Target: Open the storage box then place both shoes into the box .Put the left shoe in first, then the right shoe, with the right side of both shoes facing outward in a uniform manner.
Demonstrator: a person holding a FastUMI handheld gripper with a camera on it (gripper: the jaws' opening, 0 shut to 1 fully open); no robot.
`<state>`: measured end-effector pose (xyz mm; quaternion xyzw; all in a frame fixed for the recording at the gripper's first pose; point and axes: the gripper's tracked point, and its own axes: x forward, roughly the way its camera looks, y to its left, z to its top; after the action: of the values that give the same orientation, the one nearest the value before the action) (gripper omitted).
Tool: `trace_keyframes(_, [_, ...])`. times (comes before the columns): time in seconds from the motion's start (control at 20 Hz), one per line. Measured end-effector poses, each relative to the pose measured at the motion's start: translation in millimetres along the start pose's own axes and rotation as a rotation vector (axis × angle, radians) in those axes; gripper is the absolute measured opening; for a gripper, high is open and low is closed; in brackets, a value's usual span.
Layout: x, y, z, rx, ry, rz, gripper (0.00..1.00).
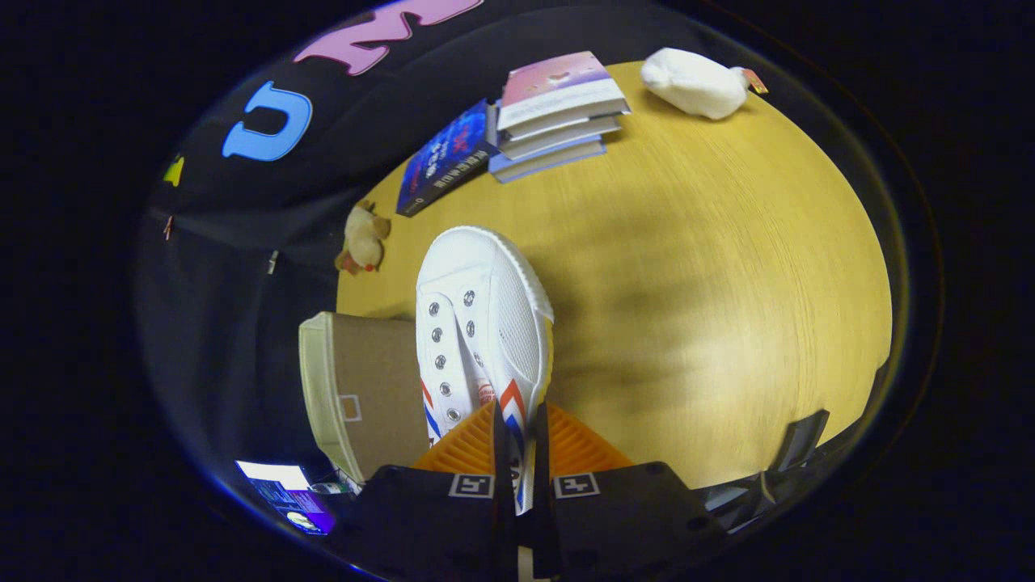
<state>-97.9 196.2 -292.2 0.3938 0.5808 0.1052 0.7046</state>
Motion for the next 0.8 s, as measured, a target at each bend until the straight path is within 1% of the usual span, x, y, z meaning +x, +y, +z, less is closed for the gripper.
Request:
trace_keyframes(0.15, [-15, 71, 7, -0.041, -0.043, 0.07, 0.12])
trace_keyframes(0.3, [-24, 129, 2, -0.067, -0.057, 0.11, 0.12])
trace_keyframes(0.55, [-19, 193, -23, -0.056, -0.035, 0.118, 0.12])
trace_keyframes(0.65, [-8, 212, -37, -0.063, -0.018, 0.126, 0.12])
trace_keyframes(0.8, [17, 234, -61, -0.069, 0.029, 0.102, 0.12])
